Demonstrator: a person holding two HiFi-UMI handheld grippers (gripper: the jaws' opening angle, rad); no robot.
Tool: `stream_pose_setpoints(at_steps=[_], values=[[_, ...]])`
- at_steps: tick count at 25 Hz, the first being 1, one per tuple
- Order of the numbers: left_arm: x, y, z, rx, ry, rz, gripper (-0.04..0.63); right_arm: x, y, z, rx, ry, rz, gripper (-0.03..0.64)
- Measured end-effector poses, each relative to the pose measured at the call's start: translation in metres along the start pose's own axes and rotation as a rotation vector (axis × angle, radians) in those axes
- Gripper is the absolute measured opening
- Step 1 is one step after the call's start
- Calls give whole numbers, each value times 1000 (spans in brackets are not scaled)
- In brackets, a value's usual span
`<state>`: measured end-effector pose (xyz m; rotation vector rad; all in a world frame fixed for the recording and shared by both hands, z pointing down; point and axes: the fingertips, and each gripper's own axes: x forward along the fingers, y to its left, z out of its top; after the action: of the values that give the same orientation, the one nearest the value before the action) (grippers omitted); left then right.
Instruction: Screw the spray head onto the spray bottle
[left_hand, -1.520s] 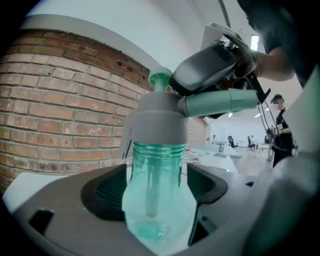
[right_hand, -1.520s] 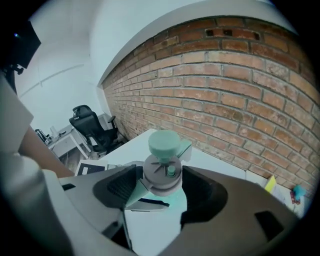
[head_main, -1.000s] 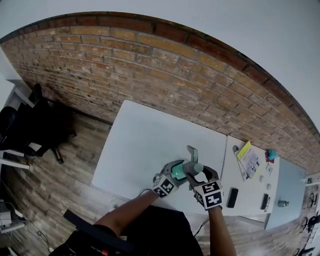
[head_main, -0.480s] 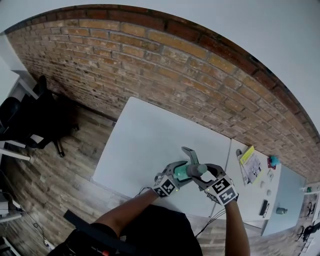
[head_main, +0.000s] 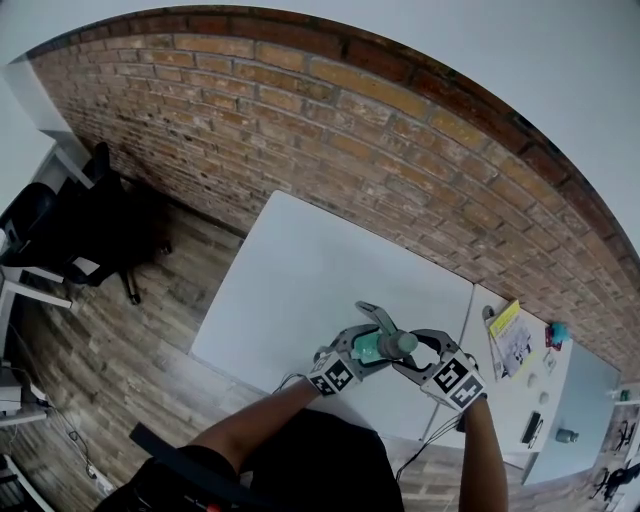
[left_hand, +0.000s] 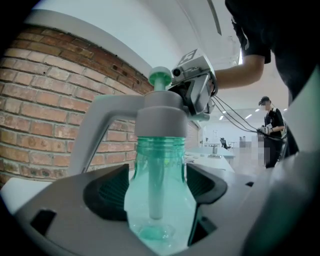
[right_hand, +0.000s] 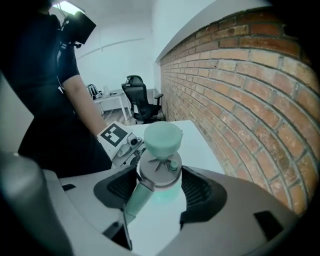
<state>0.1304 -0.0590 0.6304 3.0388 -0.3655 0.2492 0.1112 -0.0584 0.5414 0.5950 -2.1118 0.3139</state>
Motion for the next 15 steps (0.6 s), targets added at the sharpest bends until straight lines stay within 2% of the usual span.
stream_pose_setpoints(at_steps=[5,9,12,15], values=[[0,2,-2,16,-4,8,353,-16,-3,20,181,-32,-63,265],[-1,2,2,5,-8,7,353,-17,-8,31,259,-31,-147,264],[0,1,-5,22,1,6,353,-14,-15,26,367,-19,-237,264],[0,1,-2,8,-2,8,353,-9,-15,20,429,-2,-274,264]])
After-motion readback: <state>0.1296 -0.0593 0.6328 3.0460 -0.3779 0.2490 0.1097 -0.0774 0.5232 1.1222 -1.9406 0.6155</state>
